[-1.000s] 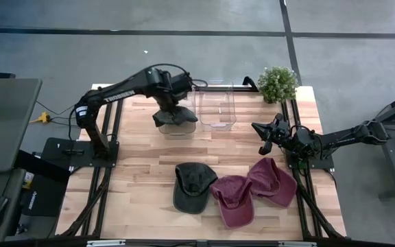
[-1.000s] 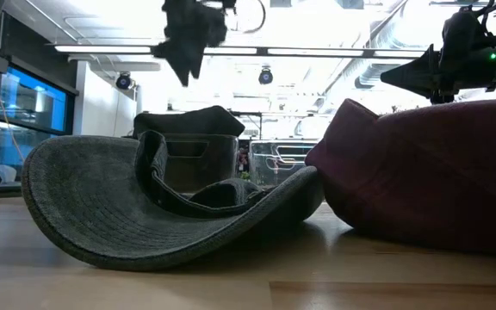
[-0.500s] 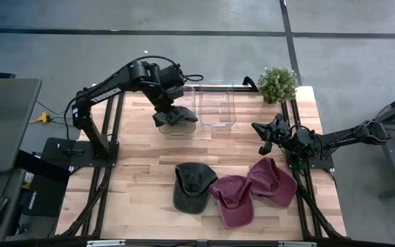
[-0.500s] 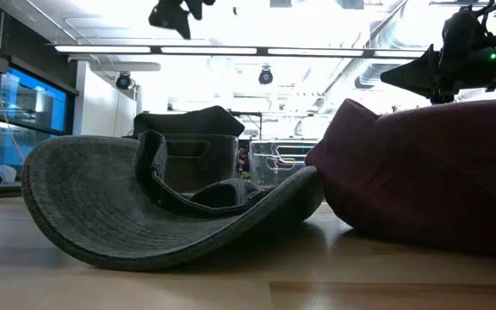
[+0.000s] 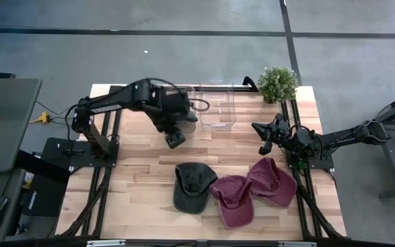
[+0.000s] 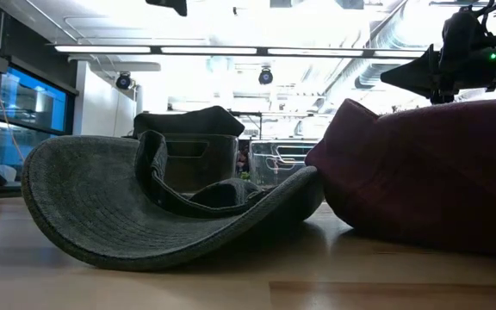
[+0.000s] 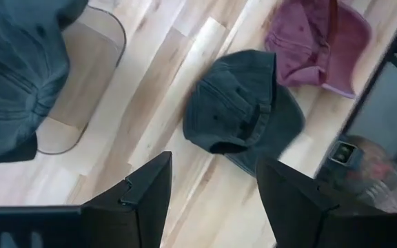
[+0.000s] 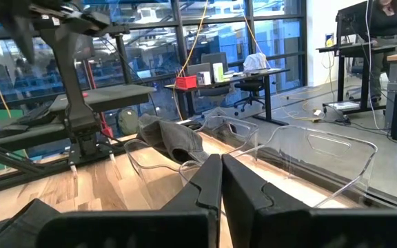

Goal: Pick & Place hat
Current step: Put the black cap into the left transparent bin

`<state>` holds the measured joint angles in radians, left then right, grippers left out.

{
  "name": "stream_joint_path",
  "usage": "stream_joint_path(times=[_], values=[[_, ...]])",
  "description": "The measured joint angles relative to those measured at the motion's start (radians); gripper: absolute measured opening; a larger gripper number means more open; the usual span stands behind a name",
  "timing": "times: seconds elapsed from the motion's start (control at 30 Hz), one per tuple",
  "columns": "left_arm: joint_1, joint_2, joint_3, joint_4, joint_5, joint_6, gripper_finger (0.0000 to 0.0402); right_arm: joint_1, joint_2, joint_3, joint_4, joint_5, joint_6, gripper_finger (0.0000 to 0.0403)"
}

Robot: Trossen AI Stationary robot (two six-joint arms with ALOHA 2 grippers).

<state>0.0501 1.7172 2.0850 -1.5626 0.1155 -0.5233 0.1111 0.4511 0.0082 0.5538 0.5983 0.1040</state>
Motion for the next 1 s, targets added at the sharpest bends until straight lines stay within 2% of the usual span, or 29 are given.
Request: stream_joint_path(times=[0.2, 0.47, 0.63, 0.8, 0.9, 1.0], values=[[-0.107, 0.000, 0.000, 0.052, -0.099, -0.099, 0.0200, 0.000, 0.000, 0.000, 0.000, 0.000, 0.000, 0.0007], [-0.232, 0.019, -0.023, 0.215, -0.180, -0.231, 0.0200, 0.000, 0.000, 0.000, 0.000, 0.000, 0.000, 0.0007], [-0.297, 0.032, -0.108, 0.343, -0.214, -0.269, 0.0200, 0.000, 0.000, 0.000, 0.000, 0.000, 0.000, 0.0006], [-0.328, 0.040, -0.218, 0.394, -0.237, -0.277, 0.0200, 0.000, 0.000, 0.000, 0.000, 0.000, 0.000, 0.0007], [-0.327, 0.036, -0.304, 0.458, -0.289, -0.303, 0.0200, 0.000, 0.000, 0.000, 0.000, 0.000, 0.000, 0.0008], [-0.325, 0.043, -0.378, 0.468, -0.391, -0.354, 0.0200, 0.000, 0.000, 0.000, 0.000, 0.000, 0.000, 0.0009]])
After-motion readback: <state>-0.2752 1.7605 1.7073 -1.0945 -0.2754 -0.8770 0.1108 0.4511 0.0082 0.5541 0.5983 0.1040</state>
